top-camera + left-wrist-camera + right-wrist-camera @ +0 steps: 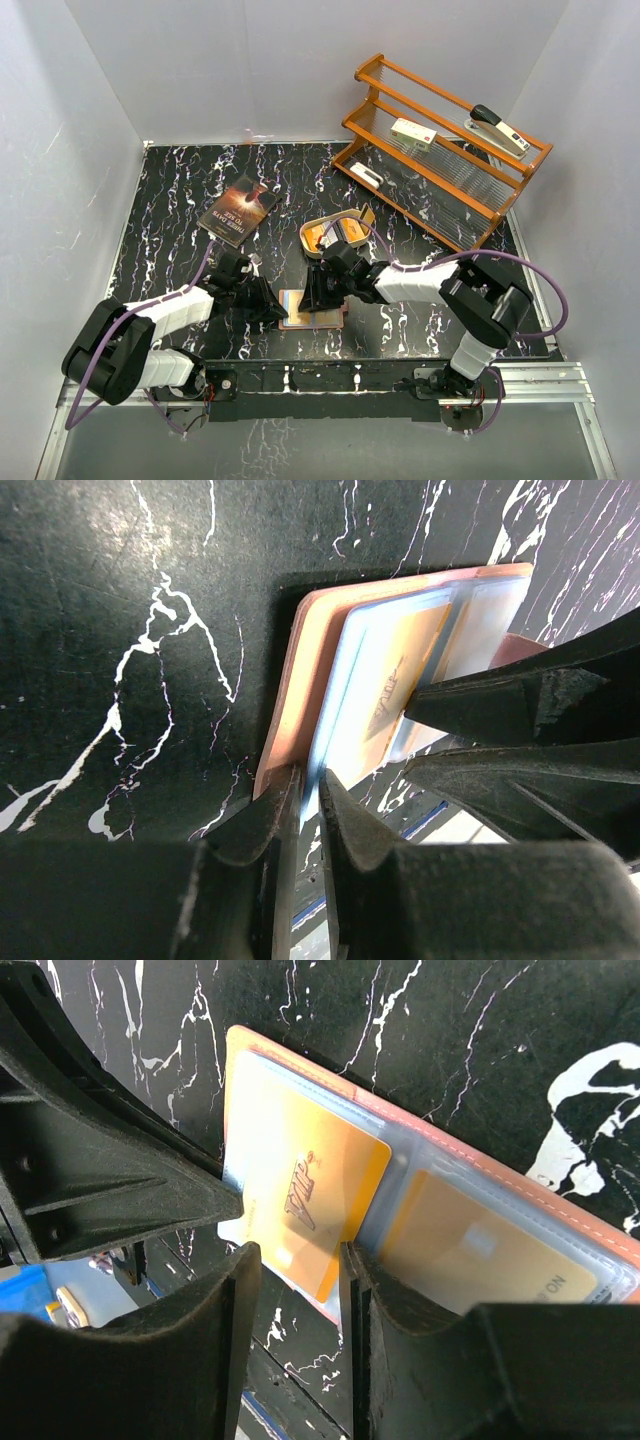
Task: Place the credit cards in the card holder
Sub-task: Insert the credit card into the card holder.
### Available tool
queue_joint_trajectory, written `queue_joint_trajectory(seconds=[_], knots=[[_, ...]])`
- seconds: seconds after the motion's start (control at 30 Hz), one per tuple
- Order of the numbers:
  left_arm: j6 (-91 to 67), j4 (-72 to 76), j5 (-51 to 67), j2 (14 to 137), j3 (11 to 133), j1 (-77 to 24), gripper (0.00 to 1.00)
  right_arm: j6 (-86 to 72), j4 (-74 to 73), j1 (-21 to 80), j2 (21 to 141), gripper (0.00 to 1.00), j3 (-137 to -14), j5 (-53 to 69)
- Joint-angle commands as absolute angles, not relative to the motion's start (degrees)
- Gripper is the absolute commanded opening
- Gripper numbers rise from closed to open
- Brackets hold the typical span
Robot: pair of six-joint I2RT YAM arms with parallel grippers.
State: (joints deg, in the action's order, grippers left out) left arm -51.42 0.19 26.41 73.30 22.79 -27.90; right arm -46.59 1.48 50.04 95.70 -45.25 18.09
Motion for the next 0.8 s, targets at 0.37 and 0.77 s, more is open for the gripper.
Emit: queue_joint_trajectory(seconds=[0.37, 0.77], knots=[[-51.2, -1.8, 26.6, 71.2, 22.6, -28.2, 0.13, -46.9, 0.5, 50.5, 94.5, 0.39, -48.3, 12.8], [-51.2, -1.9, 26.4, 70.1, 22.7, -28.2, 0.20, -44.5, 3.6, 50.4, 94.7, 0.30, -49.9, 19.0]])
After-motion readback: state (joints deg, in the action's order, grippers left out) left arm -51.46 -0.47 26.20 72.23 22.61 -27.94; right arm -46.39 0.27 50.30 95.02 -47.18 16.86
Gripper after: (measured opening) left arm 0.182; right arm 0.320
